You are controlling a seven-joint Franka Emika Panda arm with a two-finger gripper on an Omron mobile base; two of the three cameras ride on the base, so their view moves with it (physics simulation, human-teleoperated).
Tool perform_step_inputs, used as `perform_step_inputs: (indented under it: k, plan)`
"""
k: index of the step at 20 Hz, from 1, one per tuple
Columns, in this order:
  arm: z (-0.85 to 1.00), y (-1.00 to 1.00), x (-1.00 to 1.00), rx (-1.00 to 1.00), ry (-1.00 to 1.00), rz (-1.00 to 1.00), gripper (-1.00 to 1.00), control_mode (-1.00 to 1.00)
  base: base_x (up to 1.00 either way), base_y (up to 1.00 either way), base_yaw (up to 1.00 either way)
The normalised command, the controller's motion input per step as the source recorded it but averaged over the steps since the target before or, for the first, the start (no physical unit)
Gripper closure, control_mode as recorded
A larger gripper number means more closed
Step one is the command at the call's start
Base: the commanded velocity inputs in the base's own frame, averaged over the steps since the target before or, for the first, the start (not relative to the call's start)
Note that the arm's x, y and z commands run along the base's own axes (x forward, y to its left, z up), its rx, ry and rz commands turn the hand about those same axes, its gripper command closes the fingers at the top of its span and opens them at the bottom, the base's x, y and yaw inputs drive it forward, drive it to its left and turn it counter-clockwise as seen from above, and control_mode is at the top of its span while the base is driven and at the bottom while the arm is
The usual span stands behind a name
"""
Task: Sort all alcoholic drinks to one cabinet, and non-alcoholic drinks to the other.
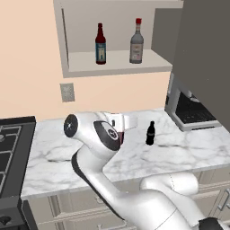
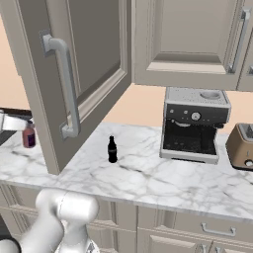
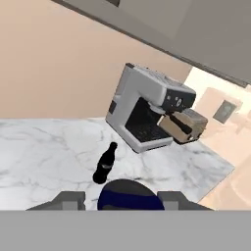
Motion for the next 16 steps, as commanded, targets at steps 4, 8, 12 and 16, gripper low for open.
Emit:
perform_step_inputs:
  k: [4,8,12,16]
  plan:
    - [0.30,-0.01,-0.22,0.06,0.03,0.28,1.00,-1.00,0.00,0.00,0.00]
    - [0.15,-0.01,0.00,0.14,0.16,0.20,1.00,-1.00,0.00,0.00,0.00]
    - [0.17,-0.14,0.00,0.21,0.14,0.20,1.00,-1.00,0.00,0.00,0.00]
    - [0.00,-0.12,0.00,0.17,0.10,0.16,1.00,-1.00,0.00,0.00,0.00]
